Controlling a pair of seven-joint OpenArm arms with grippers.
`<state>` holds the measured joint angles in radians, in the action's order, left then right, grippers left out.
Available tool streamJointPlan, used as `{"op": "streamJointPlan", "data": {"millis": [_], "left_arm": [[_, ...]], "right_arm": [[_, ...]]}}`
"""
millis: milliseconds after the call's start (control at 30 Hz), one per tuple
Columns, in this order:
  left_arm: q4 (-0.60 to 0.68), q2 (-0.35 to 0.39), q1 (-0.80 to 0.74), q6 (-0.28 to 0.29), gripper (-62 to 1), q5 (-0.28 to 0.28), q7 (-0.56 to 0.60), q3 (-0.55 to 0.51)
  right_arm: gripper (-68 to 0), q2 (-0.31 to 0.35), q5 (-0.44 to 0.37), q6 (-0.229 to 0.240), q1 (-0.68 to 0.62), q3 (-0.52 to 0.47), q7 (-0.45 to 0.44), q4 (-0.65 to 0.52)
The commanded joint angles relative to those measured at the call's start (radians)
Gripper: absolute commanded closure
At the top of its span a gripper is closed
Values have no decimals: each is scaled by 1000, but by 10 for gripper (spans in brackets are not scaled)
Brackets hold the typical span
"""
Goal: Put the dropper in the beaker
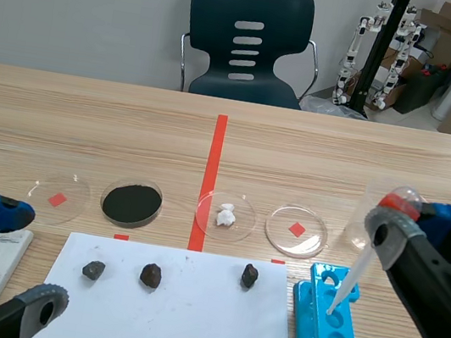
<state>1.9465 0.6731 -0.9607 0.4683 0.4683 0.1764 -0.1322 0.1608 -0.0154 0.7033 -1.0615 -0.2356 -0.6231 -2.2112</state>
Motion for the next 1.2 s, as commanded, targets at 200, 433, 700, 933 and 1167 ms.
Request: {"op": "streamJointPlan", "data": {"millis": [200, 433, 700, 933, 1167], "left_arm": [[13, -5, 3, 3, -525, 10, 14, -3], [13, -5, 3, 3, -525, 10, 14, -3], [13, -5, 3, 3, -525, 10, 14, -3], [13, -5, 3, 3, -525, 10, 14, -3], [13, -5, 3, 3, -525, 10, 14, -3]], "right_arm": [[-9, 2, -15, 0, 73, -1, 16, -1], [-9, -3, -16, -7, 198, 10, 88, 10], [-9, -3, -44, -136, 423, 78, 223, 121], [-9, -3, -76, -241, 628, 149, 288, 271], [-9, -3, -79, -385, 805, 213, 312, 435]]}}
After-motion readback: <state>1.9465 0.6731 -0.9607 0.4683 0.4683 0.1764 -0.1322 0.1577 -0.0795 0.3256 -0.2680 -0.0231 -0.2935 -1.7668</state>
